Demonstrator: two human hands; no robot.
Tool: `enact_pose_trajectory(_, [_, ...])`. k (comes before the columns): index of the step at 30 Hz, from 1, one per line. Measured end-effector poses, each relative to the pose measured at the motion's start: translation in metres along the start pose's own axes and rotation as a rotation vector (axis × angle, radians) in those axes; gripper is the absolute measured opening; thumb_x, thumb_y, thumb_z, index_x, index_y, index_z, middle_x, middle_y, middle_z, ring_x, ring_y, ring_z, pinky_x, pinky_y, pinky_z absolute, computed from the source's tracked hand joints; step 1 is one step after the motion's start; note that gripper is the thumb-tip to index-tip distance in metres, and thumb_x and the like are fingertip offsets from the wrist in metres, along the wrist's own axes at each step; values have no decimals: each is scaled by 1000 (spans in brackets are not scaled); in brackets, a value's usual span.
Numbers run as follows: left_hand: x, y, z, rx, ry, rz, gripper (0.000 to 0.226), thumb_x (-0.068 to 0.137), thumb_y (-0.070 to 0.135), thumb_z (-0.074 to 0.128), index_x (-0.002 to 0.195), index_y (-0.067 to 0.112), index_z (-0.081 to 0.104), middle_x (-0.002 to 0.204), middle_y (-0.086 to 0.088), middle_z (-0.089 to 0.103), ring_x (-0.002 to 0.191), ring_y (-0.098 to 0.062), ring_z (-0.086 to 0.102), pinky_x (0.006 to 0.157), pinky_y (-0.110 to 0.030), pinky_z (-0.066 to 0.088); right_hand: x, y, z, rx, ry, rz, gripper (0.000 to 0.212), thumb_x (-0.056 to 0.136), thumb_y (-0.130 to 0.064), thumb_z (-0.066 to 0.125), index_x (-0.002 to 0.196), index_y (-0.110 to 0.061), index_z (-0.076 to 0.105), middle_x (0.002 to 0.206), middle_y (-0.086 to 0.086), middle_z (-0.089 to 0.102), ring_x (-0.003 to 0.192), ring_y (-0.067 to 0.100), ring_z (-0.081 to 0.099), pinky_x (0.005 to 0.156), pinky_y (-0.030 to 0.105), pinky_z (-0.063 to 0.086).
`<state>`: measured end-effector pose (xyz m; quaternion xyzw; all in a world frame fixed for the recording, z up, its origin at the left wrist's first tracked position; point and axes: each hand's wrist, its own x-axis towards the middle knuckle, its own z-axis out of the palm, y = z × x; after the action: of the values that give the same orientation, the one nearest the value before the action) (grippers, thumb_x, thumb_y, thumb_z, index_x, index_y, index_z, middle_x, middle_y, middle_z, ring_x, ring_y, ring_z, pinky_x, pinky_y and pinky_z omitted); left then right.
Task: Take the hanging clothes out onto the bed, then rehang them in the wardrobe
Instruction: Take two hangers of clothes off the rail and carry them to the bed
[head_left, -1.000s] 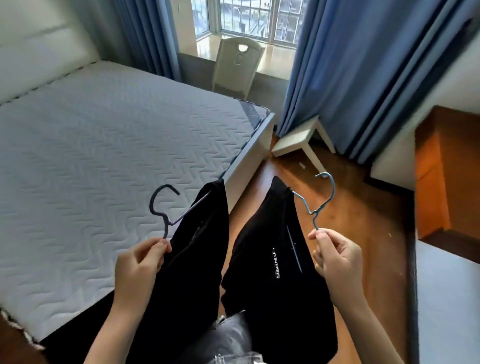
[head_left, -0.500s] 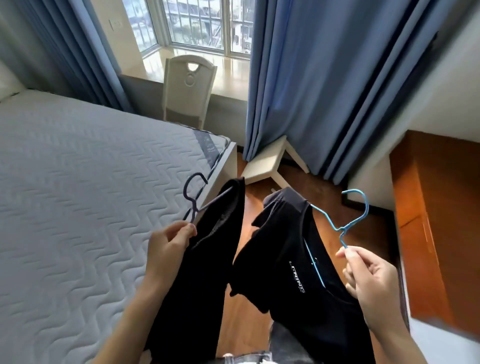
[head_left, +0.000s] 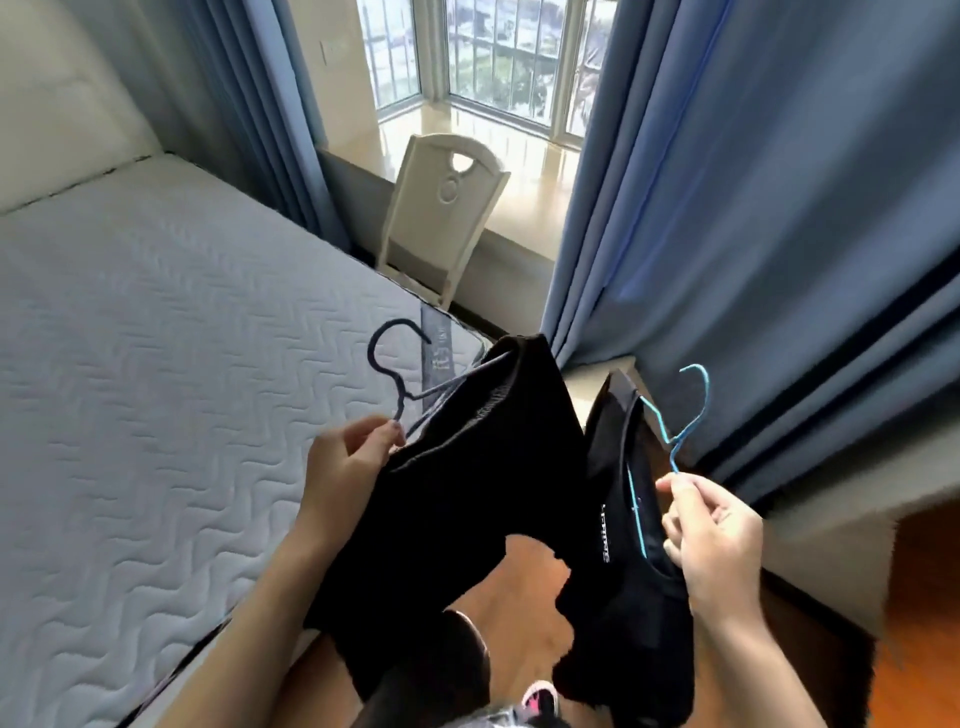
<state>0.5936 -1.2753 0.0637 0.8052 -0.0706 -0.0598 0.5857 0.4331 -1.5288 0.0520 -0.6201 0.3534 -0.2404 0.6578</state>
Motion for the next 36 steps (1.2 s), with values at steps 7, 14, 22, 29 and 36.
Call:
enact_pose_trajectory(7, [142,4,46,13,12,40,28,91,12,57,64,8,63,43,11,46,45,-2,39,50,-17,31,137,-8,54,14,73,-44,25,95,-4,50,72,-2,59,43,-8,26,35,5,21,36,14,20])
enact_pose_trajectory(14, [269,-6,41,79,5,25,31,92,13,56,61,14,63,44,10,46,48,-5,41,55,-24,33,231,-23,138,86,118,-59,27,95,-4,49,70,-8,57,44,-11,26,38,5,21,37,14,19])
enact_pose_trajectory(22, [364,-14,14,57,169,-81,28,89,13,56,65,2,63,39,11,43,43,-3,39,55,-27,31,307,-46,255,115,1,-2,26,97,-6,46,73,-8,56,43,-13,29,38,5,24,37,18,19])
enact_pose_trajectory(29, [435,-4,-34,90,344,-71,26,80,24,56,62,8,64,43,8,39,49,-11,36,57,-29,32,353,-59,343,182,-193,67,28,98,-7,44,71,-13,50,45,-12,25,40,5,20,38,19,17])
enact_pose_trajectory(36, [496,0,-96,108,423,-67,25,85,15,57,64,5,65,41,11,44,46,-3,40,57,-22,35,360,-72,428,162,-312,21,32,99,-9,45,68,-14,49,47,-9,25,41,8,21,39,23,17])
